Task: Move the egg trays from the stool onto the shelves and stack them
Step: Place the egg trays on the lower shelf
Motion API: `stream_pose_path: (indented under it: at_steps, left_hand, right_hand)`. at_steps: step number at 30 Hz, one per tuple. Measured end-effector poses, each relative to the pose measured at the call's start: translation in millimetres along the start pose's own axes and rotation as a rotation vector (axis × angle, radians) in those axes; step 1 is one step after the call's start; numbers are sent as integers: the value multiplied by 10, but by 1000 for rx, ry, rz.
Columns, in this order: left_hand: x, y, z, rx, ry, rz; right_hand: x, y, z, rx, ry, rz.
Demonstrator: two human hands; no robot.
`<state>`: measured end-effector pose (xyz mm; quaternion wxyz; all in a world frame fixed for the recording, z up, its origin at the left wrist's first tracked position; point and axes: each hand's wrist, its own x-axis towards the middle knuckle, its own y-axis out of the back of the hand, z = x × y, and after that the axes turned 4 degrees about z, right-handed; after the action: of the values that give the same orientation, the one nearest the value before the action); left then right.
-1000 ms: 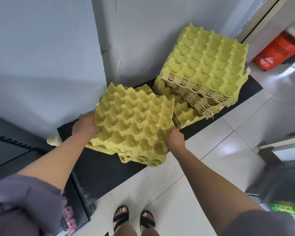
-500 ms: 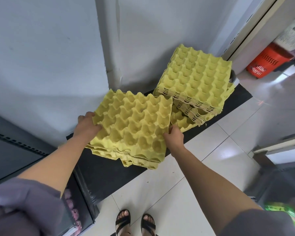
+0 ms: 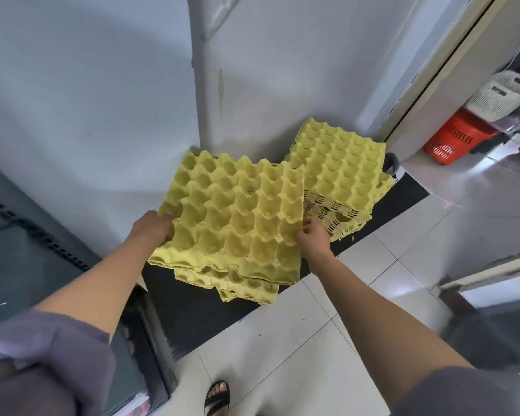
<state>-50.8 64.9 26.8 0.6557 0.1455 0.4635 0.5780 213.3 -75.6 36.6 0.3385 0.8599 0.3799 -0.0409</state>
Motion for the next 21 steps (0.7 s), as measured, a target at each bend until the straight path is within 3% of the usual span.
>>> stream_pose_path:
  at_steps: [14,21]
  left_hand:
    - [-1605,371,-17,-32,-121,268]
    - [-2360,941,-328,-105,-151,435]
  right_hand:
    - [-857,756,-119,-124,250,-61]
    - [-1491,884,-426,-117,408,-87]
